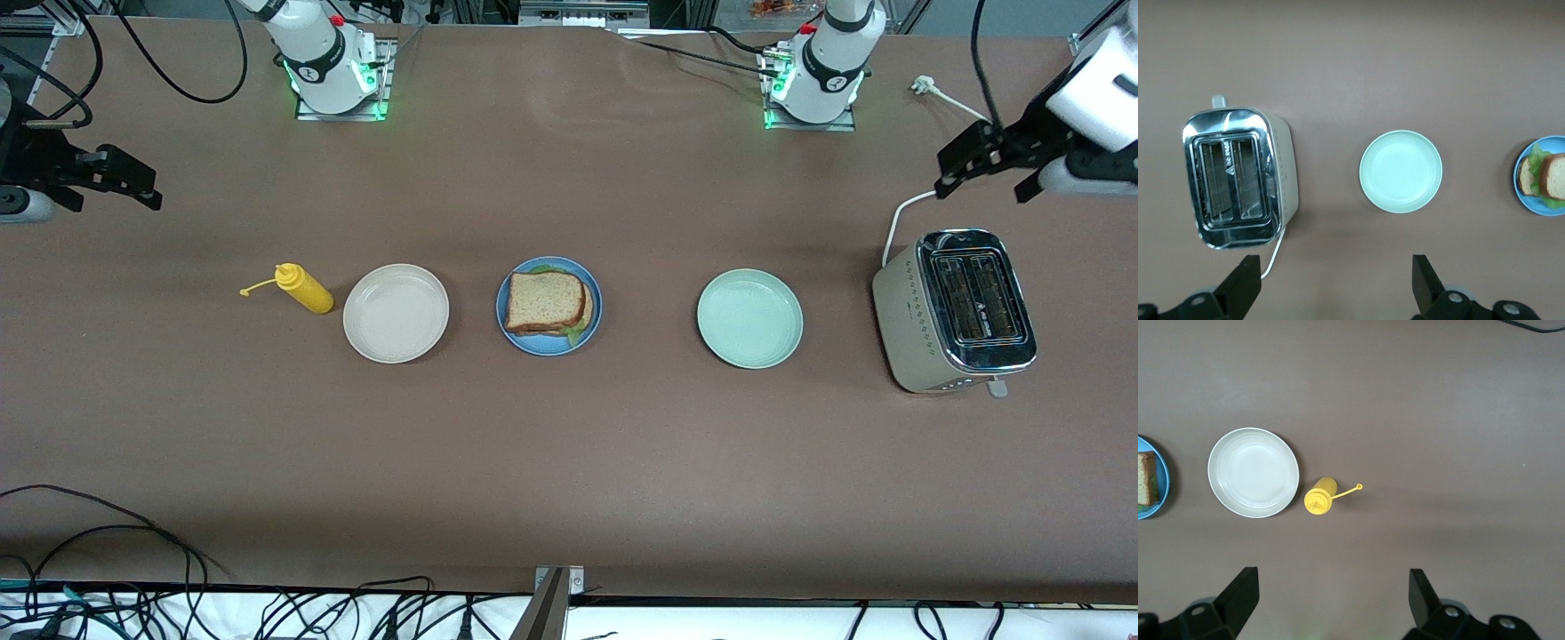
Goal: Make sandwich in blue plate with both arms
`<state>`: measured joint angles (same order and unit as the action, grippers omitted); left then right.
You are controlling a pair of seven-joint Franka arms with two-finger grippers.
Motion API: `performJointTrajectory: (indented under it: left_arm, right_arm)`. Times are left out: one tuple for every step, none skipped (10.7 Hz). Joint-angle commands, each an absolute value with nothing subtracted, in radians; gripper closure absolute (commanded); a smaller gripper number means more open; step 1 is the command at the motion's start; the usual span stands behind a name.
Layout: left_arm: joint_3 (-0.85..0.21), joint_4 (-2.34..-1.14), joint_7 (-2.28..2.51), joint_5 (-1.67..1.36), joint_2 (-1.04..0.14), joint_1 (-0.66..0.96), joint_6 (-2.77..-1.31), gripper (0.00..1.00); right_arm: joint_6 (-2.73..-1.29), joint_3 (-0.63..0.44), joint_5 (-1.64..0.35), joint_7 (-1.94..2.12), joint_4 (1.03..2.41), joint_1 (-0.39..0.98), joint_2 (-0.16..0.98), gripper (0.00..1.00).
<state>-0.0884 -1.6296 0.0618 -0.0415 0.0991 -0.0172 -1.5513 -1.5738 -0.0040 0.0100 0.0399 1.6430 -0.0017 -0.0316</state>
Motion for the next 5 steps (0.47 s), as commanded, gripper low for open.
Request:
performJointTrajectory:
  left_arm:
    - [-0.066, -1.641, -0.013, -0.052, 0.124, -0.015, -1.493, 0.00]
    - [-0.066, -1.599, -0.020, -0.045, 0.105, -0.014, -1.491, 0.00]
    - [-0.067, -1.563, -0.020, -0.040, 0.072, -0.012, -1.485, 0.00]
    - [-0.067, -1.528, -0.020, -0.040, 0.042, -0.012, -1.480, 0.00]
    - [-0.067, -1.496, -0.020, -0.038, 0.017, -0.012, -1.476, 0.00]
  right_arm:
    - [-1.543, -0.032, 0.015, 0.044, 1.582, -0.009, -0.021, 0.00]
    - [-1.540, -0.041, 0.012, 0.046, 1.574, -0.009, -0.021, 0.00]
    - [-1.537, -0.044, 0.014, 0.046, 1.572, -0.009, -0.021, 0.00]
    - [-1.537, -0.043, 0.014, 0.048, 1.569, -0.008, -0.021, 0.00]
    - [-1.539, -0.046, 0.012, 0.048, 1.569, -0.009, -0.023, 0.00]
